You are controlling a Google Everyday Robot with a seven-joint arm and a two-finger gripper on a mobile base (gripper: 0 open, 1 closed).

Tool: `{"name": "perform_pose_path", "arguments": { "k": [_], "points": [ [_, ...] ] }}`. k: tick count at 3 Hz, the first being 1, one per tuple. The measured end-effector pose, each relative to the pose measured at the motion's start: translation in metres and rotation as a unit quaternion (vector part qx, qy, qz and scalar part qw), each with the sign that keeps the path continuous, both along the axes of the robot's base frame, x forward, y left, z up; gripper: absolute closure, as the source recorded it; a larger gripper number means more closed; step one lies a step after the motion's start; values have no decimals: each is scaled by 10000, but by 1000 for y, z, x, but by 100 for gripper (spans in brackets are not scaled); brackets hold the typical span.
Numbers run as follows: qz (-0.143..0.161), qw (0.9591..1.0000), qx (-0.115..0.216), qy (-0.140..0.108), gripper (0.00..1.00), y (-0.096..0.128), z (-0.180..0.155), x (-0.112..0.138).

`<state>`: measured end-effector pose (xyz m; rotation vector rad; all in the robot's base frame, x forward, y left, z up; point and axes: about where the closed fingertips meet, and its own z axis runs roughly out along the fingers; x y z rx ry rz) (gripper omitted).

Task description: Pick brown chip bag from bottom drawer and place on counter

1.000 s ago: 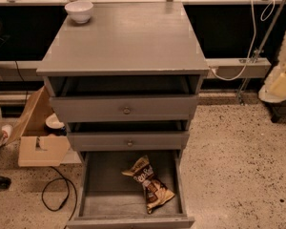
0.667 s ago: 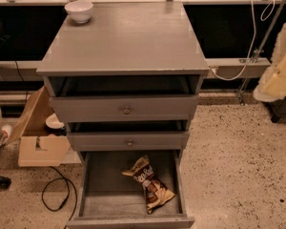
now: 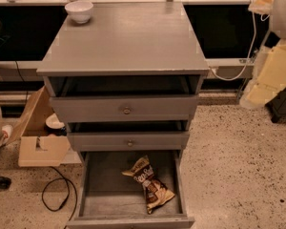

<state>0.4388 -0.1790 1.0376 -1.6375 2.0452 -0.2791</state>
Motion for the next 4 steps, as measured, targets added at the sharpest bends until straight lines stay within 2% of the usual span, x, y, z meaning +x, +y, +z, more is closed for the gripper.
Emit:
{"name": "perform_pose_path", "arguments": {
  "k": [2, 3, 4],
  "points": [
    [-28, 9979, 74, 642, 0, -8, -60, 23],
    [7, 9960, 154, 886, 0, -10, -88, 27],
    [5, 9959, 155, 886, 0, -10, -88, 27]
  ]
}}
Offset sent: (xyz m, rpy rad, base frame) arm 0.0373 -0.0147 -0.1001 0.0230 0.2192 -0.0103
